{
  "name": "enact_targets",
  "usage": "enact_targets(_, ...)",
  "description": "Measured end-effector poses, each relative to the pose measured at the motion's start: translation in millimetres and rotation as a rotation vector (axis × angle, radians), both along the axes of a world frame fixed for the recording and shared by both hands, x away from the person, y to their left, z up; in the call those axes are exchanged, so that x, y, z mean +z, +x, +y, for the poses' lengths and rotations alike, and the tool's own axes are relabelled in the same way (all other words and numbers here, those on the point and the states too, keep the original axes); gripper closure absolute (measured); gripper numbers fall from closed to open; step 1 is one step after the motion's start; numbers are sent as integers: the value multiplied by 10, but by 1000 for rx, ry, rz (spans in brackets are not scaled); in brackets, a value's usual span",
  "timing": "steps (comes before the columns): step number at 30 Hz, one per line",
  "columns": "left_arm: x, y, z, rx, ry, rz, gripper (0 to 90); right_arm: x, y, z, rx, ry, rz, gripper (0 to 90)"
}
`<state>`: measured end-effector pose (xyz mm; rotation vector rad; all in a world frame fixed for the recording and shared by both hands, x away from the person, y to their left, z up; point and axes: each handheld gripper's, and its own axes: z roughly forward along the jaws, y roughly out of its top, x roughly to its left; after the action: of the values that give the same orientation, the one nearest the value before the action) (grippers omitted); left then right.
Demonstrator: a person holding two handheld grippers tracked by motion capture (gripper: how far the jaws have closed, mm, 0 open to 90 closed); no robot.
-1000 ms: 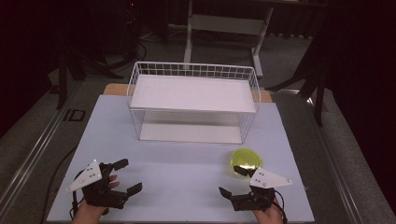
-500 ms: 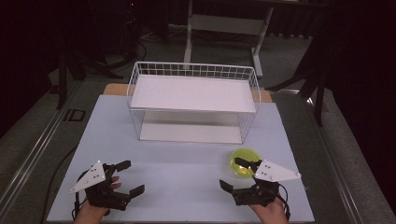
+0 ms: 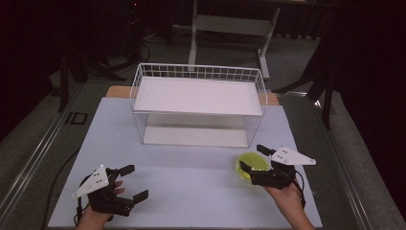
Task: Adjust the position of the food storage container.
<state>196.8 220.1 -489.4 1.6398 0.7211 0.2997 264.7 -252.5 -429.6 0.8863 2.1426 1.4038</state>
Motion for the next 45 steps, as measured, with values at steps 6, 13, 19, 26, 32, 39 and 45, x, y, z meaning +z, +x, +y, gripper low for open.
enact_targets(6,-9,6,-13,-5,4,4,12,-108,141,-173,-39,-51,29,366)
enact_targets(13,-13,13,-22,-11,7,5,12,-248,216,-417,-105,-130,72,711)
enact_targets(19,-15,13,-26,-11,7,6,12,-397,253,-585,-166,-185,103,871)
enact_targets(26,-16,17,-21,-13,6,6,12,-583,140,-721,-251,-208,146,900)
enact_targets(32,-16,26,-46,-19,9,5,12,-820,78,-740,-245,-221,230,900)
enact_targets(39,-18,30,-54,-21,14,7,12,-927,132,-610,-214,-211,280,900)
enact_targets(45,-19,30,-49,-21,14,7,12,-951,211,-450,-181,-200,309,900)
